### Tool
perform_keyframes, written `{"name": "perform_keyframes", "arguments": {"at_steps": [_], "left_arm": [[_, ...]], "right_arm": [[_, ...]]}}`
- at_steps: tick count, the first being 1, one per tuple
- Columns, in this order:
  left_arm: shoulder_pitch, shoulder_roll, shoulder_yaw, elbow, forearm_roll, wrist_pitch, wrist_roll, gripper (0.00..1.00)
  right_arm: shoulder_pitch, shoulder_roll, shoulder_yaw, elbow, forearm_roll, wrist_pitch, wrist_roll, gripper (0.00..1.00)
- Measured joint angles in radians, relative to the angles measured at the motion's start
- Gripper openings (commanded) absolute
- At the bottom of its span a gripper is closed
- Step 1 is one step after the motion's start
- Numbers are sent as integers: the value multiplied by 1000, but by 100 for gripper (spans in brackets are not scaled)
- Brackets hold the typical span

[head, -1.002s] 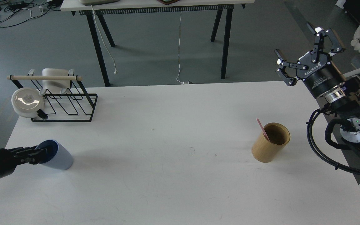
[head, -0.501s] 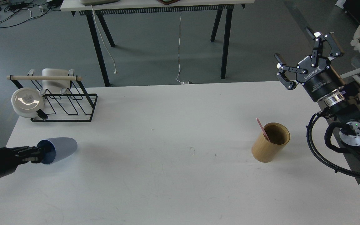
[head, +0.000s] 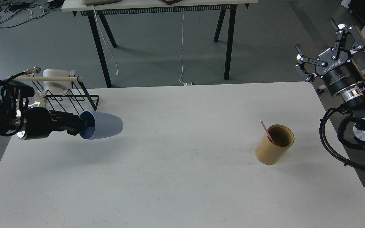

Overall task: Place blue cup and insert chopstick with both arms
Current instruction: 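Lift the blue cup and carry it toward the table center, then set the blue cup upright on the table, release, retract left arm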

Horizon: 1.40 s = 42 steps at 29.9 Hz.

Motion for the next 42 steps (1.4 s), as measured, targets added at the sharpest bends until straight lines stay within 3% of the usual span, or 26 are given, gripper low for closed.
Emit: {"name": "perform_keyframes", "arguments": {"at_steps": [3,8,16,31,42], "left_arm": [[-108,-135,41,39,56,-53,0,2],[-250,-381,215,180,168,-63,0,2],[-345,-639,434,346,275,-63,0,3],[-393,-796,503,403,352,-63,0,5],[-396,-799,577,388,363,-63,0,5]], "right_arm": [[0,-1,0,-23,0,0,0,100],[-6,-2,1,-60,0,0,0,100],[-14,-4,1,-103,0,0,0,100],[-29,-4,-1,-116,0,0,0,100],[-41,-2,0,-119,2,0,2,100]]}}
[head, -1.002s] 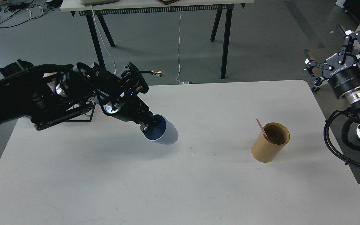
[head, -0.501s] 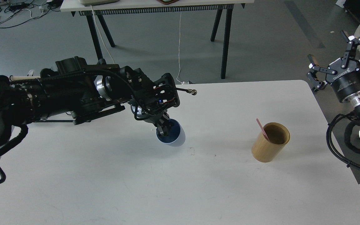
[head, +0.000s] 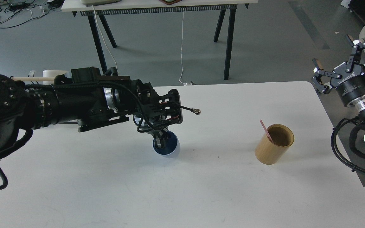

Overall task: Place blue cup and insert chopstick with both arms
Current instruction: 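Set the blue cup upright on the table, release, retract left arm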

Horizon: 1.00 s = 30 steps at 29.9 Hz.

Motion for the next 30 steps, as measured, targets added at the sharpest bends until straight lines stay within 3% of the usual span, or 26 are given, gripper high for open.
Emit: {"name": "perform_keyframes", "arguments": {"at_steps": [17,20,24,30], "left_arm": [[3,-10,-2,-24,-5,0,0,13],[3,-7,-6,-25,-10,0,0,28],[3,-6,-20,-25,-18,0,0,62],[24,11,-140,-21,-21,0,0,85]], "right_arm": [[-3,8,0,-3,0,0,1,100],[-4,10,0,-3,0,0,1,100],[-7,10,-1,-3,0,0,1,100],[-11,11,0,-1,2,0,1,100]]}}
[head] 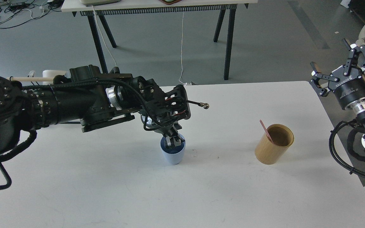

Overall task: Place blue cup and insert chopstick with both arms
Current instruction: 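Set the blue cup upright on the table, release, retract left arm, then move the right gripper to the pink stick in the tan cup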

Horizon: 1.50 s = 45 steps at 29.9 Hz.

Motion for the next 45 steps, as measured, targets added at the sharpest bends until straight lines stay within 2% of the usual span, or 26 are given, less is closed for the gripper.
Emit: {"name": "perform_keyframes", "arguments": {"at_steps": [2,7,10,15,18,26,29,39,45], "left_arm": [[23,4,-51,0,0,0,0,89],[78,39,-216,11,-56,0,0,91],[115,77,-336,14,-182,0,0,92],[241,129,-536,13,-414,0,0,92],[358,176,-697,5,-540,0,0,92],[660,213,-1257,-1,-878,0,0,92],[745,218,-1383,0,-957,0,0,93],[917,381,-1439,-52,-1100,0,0,94],[935,427,-1457,-107,-1145,0,0,94]], "right_arm": [[0,1,0,0,0,0,0,100],[0,1,2,2,0,0,0,100],[1,1,3,3,0,0,0,100],[9,1,1,8,0,0,-2,100],[15,-6,-1,14,0,0,-3,100],[50,-61,-5,53,-13,0,-8,100],[72,-74,-8,72,-43,0,-8,100],[101,-180,-3,229,-401,0,0,100],[99,-271,1,350,-670,0,10,100]]}}
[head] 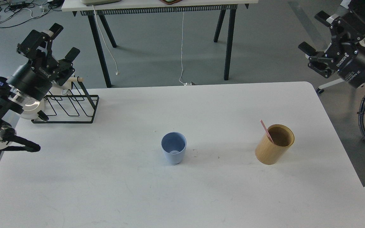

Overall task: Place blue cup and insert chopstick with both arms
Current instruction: 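Move the right gripper to the pink stick in the tan cup, then grasp the top of the pink stick with the right gripper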

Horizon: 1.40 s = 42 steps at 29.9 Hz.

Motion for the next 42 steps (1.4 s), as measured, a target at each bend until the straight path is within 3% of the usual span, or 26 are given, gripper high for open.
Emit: {"name": "perform_keyframes", "arguments": {"at_steps": [6,14,17,22,26,42], "left_arm": [[-6,-2,-1,-4,-9,0,0,94],[-4,-10,6,-4,-9,0,0,95],[-3,-11,7,-3,-9,0,0,95],[-2,-11,13,0,-9,0,0,96],[3,-12,17,2,-9,0,0,96],[-4,-50,21,12,-7,0,0,96]], "right_arm": [[-9,-110,-1,126,-259,0,14,100],[-69,-265,-17,408,-643,0,14,100],[-83,-284,-52,460,-828,-39,14,100],[-86,-287,-148,471,-1087,-211,14,100],[-87,-282,-185,462,-1158,-295,14,99],[-91,-163,-207,373,-1196,-316,5,97]]}}
